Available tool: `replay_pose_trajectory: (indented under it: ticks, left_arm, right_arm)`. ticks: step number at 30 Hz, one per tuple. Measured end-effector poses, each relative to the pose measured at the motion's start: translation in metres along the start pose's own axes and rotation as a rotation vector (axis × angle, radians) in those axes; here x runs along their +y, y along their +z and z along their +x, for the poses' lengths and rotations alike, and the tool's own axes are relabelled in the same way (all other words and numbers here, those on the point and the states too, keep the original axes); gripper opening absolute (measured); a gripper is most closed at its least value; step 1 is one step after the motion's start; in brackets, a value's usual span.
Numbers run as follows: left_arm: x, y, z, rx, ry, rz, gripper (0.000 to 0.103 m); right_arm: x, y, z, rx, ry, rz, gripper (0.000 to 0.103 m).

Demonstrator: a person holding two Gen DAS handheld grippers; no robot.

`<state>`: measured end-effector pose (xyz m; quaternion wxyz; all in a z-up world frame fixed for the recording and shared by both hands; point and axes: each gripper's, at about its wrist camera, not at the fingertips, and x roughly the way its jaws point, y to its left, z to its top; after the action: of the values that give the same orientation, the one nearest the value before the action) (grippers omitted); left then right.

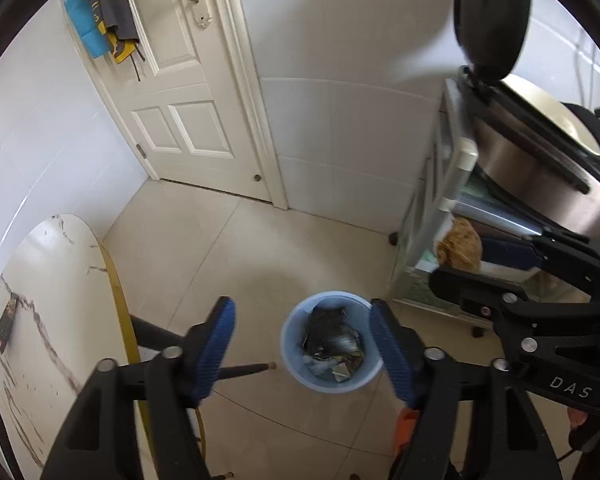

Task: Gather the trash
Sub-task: 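Carry black bag and roll over the blue bin and open both tools, then return to the table and grasp the dark snack wrapper with the left tool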

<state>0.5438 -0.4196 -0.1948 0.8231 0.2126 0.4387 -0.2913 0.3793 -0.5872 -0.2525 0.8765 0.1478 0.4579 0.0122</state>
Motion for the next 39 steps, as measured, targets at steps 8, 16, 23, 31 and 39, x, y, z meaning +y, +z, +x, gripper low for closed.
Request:
replay_pose_trajectory:
  ticks: [8,16,23,31,39]
  left_arm:
    - [0.0,0.009,0.029,0.005,0.028,-0.015,0.082]
    - [0.022,-0.012,-0.003,-0.024,0.049,-0.035,0.086]
    - [0.068,-0.044,-0.052,-0.086,0.119,-0.071,0.087]
    - [0.176,-0.085,-0.089,-0.155,0.286,-0.15,0.094]
    - [0.288,-0.114,-0.039,-0.067,0.356,-0.337,0.094]
  right_arm:
    - [-0.019,-0.003,0.02,0.035,0.01,0.027,0.043]
    - [-0.001,0.005,0.023,0.015,-0.014,0.009,0.069]
    - [0.038,0.008,0.006,-0.021,-0.018,-0.039,0.075]
    - [0.075,0.007,0.008,-0.025,-0.004,-0.07,0.081]
    - [0.088,0.01,0.042,0.016,-0.001,-0.079,0.081]
